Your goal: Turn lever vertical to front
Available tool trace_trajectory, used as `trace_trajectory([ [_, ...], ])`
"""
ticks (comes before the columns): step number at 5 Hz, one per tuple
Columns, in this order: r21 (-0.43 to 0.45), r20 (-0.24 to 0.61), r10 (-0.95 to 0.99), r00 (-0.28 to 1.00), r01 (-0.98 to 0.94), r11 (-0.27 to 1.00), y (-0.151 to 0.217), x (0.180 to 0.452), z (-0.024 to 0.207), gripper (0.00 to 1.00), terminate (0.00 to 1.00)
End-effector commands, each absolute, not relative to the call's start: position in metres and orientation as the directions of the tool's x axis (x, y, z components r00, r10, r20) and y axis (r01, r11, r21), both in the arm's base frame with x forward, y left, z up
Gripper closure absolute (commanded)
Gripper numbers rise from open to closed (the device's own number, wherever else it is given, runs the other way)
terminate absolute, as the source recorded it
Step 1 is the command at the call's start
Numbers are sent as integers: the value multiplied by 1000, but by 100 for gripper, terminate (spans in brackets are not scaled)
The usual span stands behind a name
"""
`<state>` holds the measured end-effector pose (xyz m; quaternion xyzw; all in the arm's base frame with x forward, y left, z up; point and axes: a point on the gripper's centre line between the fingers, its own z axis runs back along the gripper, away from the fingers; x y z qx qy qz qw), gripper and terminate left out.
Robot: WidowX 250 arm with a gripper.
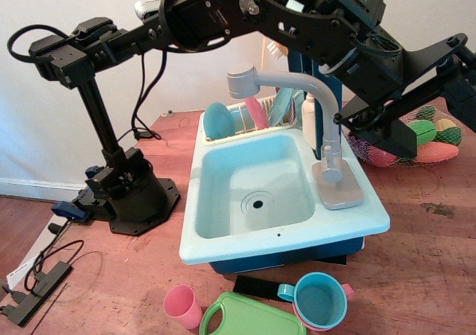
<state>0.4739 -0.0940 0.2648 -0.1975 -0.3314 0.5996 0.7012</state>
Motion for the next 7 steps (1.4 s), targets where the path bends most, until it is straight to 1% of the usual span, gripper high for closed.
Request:
trace_trajectory([
  [1, -674, 228, 972, 61, -710, 203, -94, 474, 265, 0, 0],
  [2, -664, 232, 971, 54, -721, 199, -86, 477, 268, 0, 0],
  [4, -670, 262, 965, 20, -716, 197, -58, 466, 279, 0, 0],
  [5, -648, 287, 957, 29, -730, 217, -49, 460, 288, 0, 0],
  [6, -638, 293, 955, 33, -738, 221, -44, 453, 286, 0, 0],
  [7, -622, 292, 955, 48, -749, 228, -40, 447, 278, 0, 0],
])
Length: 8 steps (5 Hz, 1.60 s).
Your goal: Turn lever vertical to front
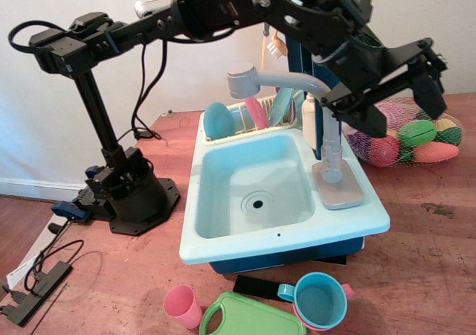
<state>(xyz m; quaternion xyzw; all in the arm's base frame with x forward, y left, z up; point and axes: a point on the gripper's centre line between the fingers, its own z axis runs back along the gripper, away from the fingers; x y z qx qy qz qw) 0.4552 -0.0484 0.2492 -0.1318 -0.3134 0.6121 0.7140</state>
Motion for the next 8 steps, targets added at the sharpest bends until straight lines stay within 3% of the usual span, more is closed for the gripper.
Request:
trace_trajectory([
  [1, -600, 293, 954, 67, -764, 238, -38, 448, 273, 0, 0],
  [5, -536, 265, 951, 157, -796, 281, -36, 444, 223, 0, 0],
  [8, -492, 277, 938, 209, -807, 325, -33, 436, 232, 0, 0],
])
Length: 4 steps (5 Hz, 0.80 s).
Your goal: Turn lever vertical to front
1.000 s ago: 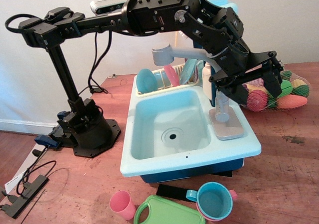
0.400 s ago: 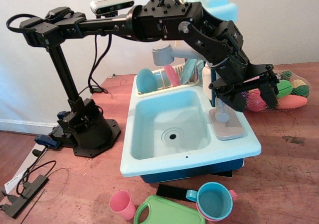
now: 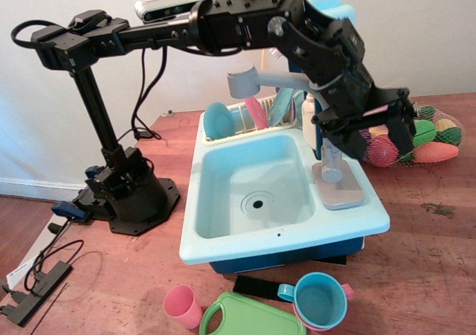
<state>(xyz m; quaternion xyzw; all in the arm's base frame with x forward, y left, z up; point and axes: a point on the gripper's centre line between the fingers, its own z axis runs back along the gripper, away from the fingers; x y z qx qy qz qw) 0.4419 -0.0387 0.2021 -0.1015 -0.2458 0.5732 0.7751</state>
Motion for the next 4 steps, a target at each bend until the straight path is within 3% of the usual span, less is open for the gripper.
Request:
trace_trajectory([
  [1, -475, 278, 934, 226, -812, 338, -32, 433, 234, 0, 0],
  [2, -464, 263, 939, 224, -824, 326, -35, 420, 227, 0, 0],
  [4, -439, 236, 950, 205, -850, 293, -48, 362, 218, 0, 0],
])
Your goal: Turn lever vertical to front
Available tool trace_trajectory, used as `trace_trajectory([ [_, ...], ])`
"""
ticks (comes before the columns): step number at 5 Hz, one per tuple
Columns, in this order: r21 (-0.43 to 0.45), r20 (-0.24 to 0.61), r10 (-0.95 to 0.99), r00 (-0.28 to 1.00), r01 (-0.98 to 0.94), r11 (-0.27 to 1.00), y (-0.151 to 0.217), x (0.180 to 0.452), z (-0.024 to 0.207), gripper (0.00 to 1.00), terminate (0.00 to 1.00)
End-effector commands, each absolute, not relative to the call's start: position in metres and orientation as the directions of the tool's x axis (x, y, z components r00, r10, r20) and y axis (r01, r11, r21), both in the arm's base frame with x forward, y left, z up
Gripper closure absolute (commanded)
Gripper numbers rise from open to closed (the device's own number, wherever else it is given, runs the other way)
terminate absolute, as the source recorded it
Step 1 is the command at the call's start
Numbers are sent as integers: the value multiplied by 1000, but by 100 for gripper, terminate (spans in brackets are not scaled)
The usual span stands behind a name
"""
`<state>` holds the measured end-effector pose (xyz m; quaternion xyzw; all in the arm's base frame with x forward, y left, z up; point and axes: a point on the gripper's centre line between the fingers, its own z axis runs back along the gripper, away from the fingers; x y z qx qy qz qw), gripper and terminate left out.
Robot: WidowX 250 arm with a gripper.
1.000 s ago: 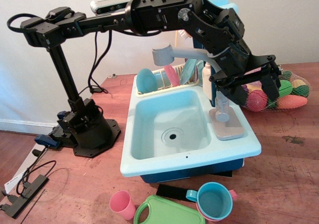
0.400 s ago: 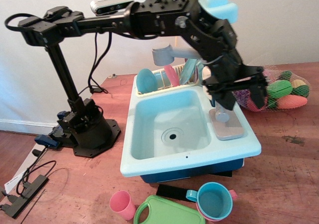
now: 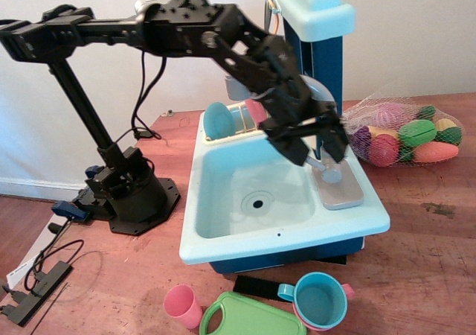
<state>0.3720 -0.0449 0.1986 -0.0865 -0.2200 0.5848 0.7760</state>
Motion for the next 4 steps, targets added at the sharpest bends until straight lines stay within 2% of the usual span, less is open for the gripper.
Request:
trace_trajectory([
  [1, -390, 215, 944, 252, -864, 320, -58, 349, 215, 0, 0],
  [3, -363, 174, 950, 258, -880, 305, -76, 309, 197, 0, 0],
  [4, -368, 174, 962, 211, -892, 262, -77, 299, 188, 0, 100],
])
